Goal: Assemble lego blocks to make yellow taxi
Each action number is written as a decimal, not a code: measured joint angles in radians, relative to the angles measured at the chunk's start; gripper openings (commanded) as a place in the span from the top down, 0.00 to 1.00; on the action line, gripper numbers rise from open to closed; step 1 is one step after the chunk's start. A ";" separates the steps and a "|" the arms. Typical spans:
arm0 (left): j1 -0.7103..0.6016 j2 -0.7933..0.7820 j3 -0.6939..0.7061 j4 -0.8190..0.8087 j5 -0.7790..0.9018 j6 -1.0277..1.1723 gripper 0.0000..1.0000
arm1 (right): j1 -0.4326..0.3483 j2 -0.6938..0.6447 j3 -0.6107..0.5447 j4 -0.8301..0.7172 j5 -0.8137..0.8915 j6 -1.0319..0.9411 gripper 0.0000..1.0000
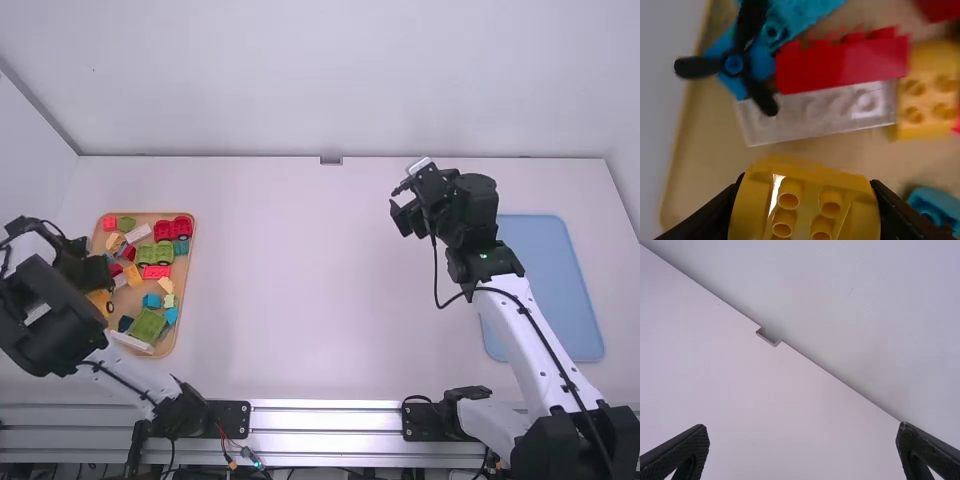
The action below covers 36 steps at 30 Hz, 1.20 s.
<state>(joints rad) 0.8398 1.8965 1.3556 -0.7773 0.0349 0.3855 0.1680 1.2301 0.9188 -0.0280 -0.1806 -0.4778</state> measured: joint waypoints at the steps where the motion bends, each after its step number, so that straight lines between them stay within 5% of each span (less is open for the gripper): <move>1: -0.020 0.000 0.018 -0.013 0.020 0.000 0.73 | 0.000 0.000 0.000 0.000 0.000 0.000 0.01; 9: -0.292 0.000 0.082 -0.008 0.117 0.026 0.73 | 0.000 0.000 0.000 -0.001 0.000 0.000 0.01; 18: -0.823 0.000 0.082 -0.035 0.152 0.216 0.84 | 0.000 0.000 0.000 -0.027 0.000 0.000 0.01; 31: -1.416 0.005 -0.005 0.082 0.087 0.372 0.67 | 0.000 0.000 0.000 -0.043 0.000 0.000 0.01; 36: -1.538 0.011 -0.117 0.199 0.034 0.333 0.71 | -0.014 0.000 0.000 -0.053 0.001 0.000 0.01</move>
<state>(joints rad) -0.6983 1.9072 1.2388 -0.5785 0.0689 0.7189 0.1539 1.2301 0.9192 -0.0814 -0.1799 -0.4774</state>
